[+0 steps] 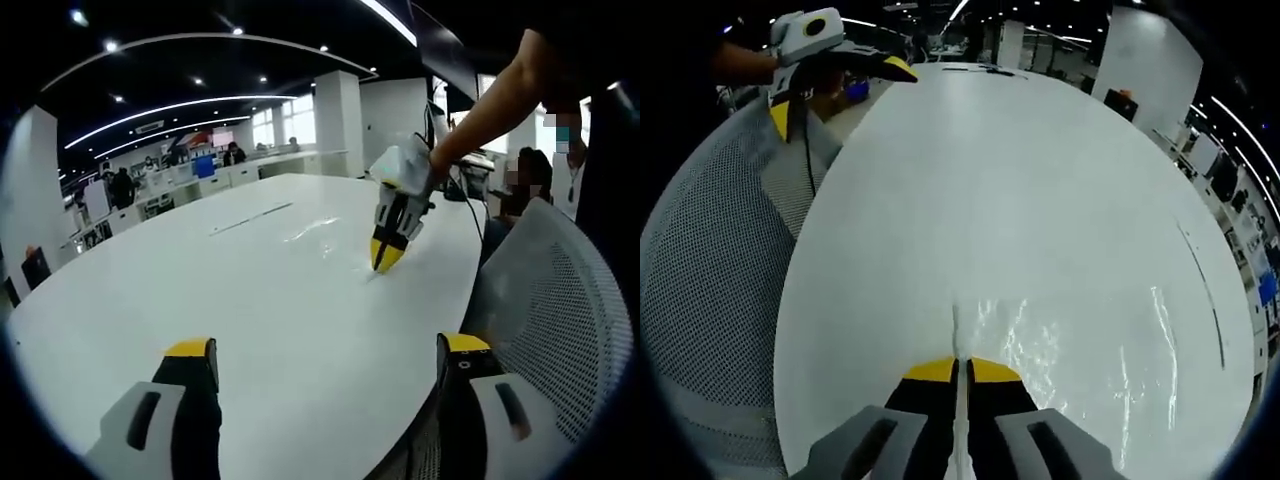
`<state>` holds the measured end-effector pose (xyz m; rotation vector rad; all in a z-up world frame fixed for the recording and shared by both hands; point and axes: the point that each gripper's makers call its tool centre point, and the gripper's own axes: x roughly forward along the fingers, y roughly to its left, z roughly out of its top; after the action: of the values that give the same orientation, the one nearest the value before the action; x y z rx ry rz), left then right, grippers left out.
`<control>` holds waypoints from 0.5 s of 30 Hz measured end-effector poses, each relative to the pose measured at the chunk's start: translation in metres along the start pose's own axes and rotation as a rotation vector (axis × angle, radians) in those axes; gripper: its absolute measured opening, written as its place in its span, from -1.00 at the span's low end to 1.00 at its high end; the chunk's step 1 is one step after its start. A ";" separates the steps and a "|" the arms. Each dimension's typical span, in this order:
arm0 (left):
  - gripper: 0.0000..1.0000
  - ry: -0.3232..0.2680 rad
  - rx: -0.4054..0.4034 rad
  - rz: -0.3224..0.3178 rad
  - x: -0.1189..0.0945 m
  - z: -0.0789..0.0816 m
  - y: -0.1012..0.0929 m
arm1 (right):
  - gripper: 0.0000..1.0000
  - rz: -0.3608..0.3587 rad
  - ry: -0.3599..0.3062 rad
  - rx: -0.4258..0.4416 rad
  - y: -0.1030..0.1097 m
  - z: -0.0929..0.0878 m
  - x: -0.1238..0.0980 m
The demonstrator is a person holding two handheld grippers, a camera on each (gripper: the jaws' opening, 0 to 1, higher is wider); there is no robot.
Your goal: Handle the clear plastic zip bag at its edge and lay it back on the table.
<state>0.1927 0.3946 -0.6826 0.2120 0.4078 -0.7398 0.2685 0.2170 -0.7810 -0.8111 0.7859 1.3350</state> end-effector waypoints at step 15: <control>0.74 0.012 0.053 -0.029 0.001 0.001 -0.008 | -1.00 0.003 -0.030 -0.049 0.025 0.017 0.007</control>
<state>0.1888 0.3879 -0.6827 0.2606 0.4038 -0.7787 0.2442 0.2369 -0.7800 -0.8264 0.7334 1.3710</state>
